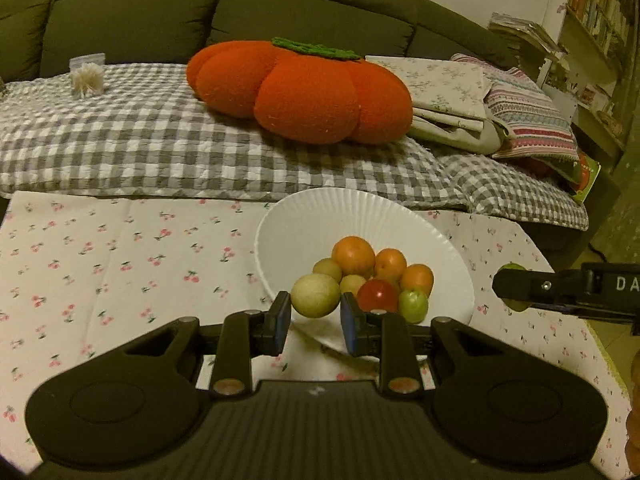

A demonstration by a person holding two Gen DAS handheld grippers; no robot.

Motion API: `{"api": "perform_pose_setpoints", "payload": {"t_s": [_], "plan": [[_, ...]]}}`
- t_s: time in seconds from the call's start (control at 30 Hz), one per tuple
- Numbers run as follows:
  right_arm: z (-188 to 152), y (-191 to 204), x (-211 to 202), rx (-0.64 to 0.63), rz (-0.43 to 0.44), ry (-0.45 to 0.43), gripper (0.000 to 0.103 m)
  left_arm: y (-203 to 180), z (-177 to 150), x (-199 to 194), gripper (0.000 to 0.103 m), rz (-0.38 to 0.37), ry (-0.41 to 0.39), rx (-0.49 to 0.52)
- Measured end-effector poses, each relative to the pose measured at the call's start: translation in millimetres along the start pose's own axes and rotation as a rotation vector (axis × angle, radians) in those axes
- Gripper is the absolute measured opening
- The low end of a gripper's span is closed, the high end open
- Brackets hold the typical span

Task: Organize fruits
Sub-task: 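Carry the lime with the right gripper while the left carries its fruit to the plate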

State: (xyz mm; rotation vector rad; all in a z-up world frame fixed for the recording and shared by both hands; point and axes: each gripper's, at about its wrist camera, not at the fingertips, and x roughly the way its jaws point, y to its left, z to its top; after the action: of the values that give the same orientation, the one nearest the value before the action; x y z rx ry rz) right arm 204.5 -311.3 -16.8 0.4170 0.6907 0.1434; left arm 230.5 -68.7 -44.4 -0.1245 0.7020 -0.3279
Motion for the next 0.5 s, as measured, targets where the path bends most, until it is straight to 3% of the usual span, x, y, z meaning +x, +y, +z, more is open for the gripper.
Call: {"api": "perform_pose_setpoints", "payload": {"t_s": [0.5], "plan": [[15,-27,44,0.086,-0.008,0.009,0.03,-8,2,37,0.025,-0.003,0.023,0.072]]}}
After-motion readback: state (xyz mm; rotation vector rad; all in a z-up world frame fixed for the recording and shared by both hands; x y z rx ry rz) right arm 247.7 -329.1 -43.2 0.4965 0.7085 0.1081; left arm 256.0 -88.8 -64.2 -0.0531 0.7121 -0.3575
